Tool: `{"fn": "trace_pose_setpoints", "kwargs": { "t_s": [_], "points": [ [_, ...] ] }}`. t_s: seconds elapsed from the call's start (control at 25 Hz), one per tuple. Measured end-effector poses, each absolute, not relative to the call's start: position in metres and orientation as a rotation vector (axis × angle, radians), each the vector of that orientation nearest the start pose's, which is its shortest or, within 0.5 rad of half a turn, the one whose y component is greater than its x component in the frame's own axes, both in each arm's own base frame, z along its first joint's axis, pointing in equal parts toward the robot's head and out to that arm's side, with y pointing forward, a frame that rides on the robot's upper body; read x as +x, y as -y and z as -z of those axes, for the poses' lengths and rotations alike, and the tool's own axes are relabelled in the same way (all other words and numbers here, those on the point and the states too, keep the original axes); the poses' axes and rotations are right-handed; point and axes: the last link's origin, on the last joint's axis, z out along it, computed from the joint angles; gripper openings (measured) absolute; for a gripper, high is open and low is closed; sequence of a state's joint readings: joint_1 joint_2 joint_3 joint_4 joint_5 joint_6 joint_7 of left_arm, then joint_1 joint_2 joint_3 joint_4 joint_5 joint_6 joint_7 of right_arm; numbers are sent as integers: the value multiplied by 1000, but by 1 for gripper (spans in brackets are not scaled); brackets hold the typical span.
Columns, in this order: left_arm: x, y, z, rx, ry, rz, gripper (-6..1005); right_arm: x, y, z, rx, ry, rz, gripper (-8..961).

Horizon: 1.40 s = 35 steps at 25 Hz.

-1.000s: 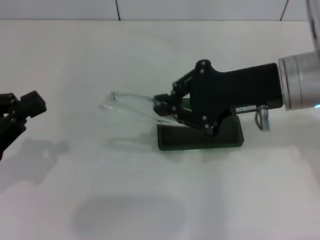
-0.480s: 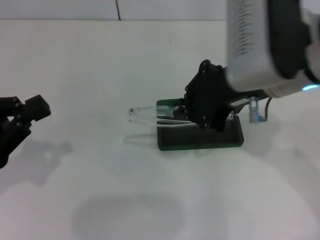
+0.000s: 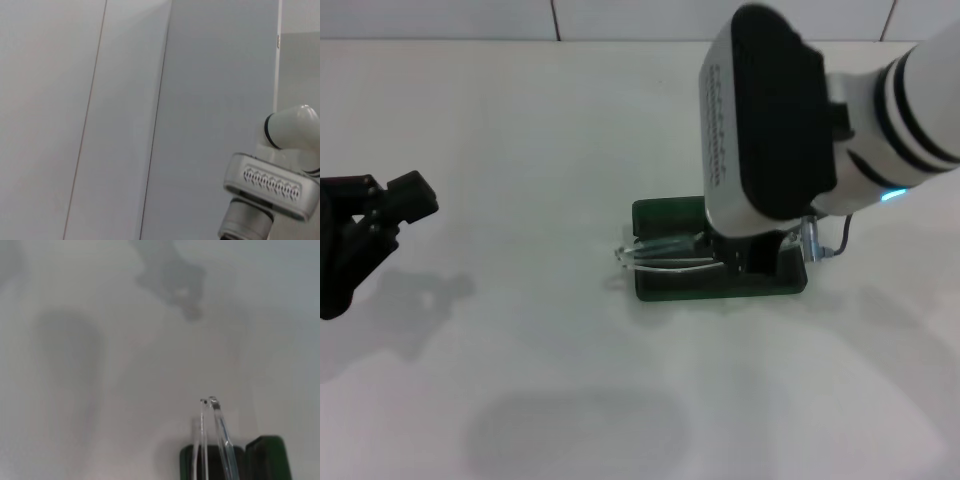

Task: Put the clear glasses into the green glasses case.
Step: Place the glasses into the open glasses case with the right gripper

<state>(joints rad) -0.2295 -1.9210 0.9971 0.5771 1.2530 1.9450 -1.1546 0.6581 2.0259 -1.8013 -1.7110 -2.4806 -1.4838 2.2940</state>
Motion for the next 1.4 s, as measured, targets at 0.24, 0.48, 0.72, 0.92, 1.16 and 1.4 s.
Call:
{"fn": "trace_pose_setpoints", "kwargs": {
  "t_s": [0.24, 0.48, 0.72, 0.92, 1.16, 1.4],
  "points": [
    [-280, -244, -75, -2497, 324, 1364, 48, 74, -310, 53, -2767, 393, 562, 75],
    [-278, -247, -74, -2512, 332, 1365, 48, 82, -307, 66, -2704, 451, 546, 76],
    [-278, -249, -74, -2512, 337, 1365, 47, 92, -311, 75, -2640, 501, 564, 76],
    [-278, -251, -74, -2509, 340, 1358, 47, 96, -312, 76, -2624, 506, 575, 76],
    [-274, -256, -73, -2514, 327, 1362, 47, 98, -314, 78, -2611, 514, 573, 76],
    [-272, -259, -70, -2520, 333, 1362, 47, 101, -313, 82, -2604, 520, 584, 77]
  ]
}}
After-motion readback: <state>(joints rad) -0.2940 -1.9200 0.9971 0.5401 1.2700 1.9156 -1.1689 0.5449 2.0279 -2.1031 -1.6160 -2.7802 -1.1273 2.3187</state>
